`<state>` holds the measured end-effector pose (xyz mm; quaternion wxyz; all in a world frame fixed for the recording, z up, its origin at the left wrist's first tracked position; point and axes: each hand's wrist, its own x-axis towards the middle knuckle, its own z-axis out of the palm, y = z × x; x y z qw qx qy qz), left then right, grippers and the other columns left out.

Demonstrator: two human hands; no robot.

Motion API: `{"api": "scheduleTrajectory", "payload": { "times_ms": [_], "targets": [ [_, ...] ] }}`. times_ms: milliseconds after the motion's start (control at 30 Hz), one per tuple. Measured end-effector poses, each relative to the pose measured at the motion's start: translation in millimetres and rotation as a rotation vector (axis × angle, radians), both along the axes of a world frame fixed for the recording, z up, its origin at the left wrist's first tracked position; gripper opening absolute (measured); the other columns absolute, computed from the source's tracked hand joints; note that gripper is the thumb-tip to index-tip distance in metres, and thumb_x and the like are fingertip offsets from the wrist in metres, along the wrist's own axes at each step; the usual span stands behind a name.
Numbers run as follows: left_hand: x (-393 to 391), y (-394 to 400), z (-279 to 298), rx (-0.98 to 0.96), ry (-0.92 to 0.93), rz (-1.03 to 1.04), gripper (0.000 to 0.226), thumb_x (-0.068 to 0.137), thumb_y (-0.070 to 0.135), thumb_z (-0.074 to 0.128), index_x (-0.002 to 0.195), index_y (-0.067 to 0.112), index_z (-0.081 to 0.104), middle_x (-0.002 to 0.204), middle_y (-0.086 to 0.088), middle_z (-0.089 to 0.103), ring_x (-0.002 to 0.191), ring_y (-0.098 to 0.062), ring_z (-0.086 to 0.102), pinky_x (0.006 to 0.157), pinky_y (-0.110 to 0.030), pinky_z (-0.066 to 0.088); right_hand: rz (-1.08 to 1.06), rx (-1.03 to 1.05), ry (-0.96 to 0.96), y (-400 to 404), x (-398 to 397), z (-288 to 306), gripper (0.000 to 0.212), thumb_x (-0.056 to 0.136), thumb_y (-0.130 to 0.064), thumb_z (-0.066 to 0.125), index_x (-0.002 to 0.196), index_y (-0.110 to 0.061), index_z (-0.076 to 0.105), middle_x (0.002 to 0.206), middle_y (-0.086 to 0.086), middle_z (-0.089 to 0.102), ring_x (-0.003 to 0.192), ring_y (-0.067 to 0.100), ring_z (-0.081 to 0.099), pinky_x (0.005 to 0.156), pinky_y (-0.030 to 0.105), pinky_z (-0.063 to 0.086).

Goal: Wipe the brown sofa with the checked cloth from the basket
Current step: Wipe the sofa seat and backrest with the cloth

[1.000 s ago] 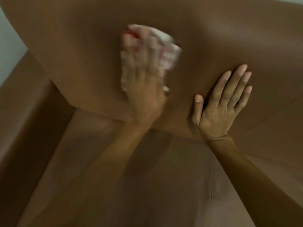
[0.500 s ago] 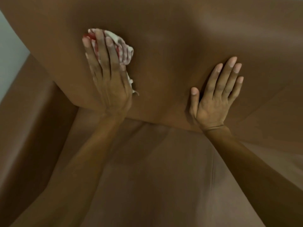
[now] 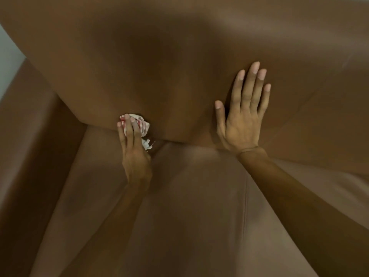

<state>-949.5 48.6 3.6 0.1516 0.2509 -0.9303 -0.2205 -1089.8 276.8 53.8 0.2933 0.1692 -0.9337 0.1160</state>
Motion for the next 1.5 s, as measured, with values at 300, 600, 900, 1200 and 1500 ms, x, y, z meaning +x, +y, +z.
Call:
{"api": "scheduleTrajectory", "payload": {
  "times_ms": [300,600,900,1200,1500],
  "targets": [
    [21.8,137.6,18.9,0.192,0.036,-0.372,0.059,0.117,0.008,0.043,0.173,0.000,0.025,0.185,-0.014,0.018,0.173,-0.037,0.014,0.131,-0.005,0.002,0.054,-0.084,-0.504,128.2,114.0,-50.5,0.071,0.119,-0.037,0.036,0.179,-0.010,0.008,0.189,0.006,-0.004,0.177,0.021,-0.002,0.144,0.046,0.006],
    [68.5,375.8,29.2,0.381,-0.155,-0.802,0.069,0.111,0.027,0.034,0.176,0.011,0.017,0.187,-0.001,0.011,0.175,-0.016,0.003,0.130,-0.003,0.011,-0.476,-0.123,-0.735,438.2,238.5,-56.4,0.073,0.117,-0.041,0.026,0.177,-0.002,0.014,0.188,0.011,0.002,0.176,0.027,0.004,0.143,0.045,0.011],
    [150.6,516.7,-35.2,0.035,-0.430,-1.137,0.088,0.103,0.043,0.048,0.178,0.017,0.011,0.188,-0.001,0.006,0.174,-0.022,0.010,0.131,-0.042,0.045,-0.508,-0.186,-0.896,564.2,328.6,-106.6,0.074,0.117,-0.051,0.020,0.180,-0.014,0.007,0.188,0.002,-0.004,0.176,0.015,-0.003,0.144,0.036,0.001],
    [136.6,547.9,-73.5,-0.275,-0.344,-0.910,0.066,0.118,0.041,0.009,0.179,0.016,0.007,0.188,-0.008,0.003,0.175,-0.029,0.004,0.142,-0.051,0.012,-0.584,-0.009,-0.765,552.6,340.9,-143.6,0.069,0.120,-0.043,0.015,0.179,-0.010,0.007,0.189,0.007,0.000,0.177,0.021,0.000,0.145,0.041,0.005],
    [209.1,557.6,-73.1,-0.273,-0.357,-1.206,0.081,0.112,0.037,0.048,0.179,0.019,0.006,0.189,-0.005,-0.001,0.176,-0.029,0.005,0.137,-0.054,0.031,-0.594,-0.026,-0.765,555.4,338.9,-146.0,0.069,0.119,-0.041,0.017,0.179,-0.009,0.006,0.189,0.007,0.000,0.177,0.020,-0.002,0.145,0.043,0.008]
  ]
}}
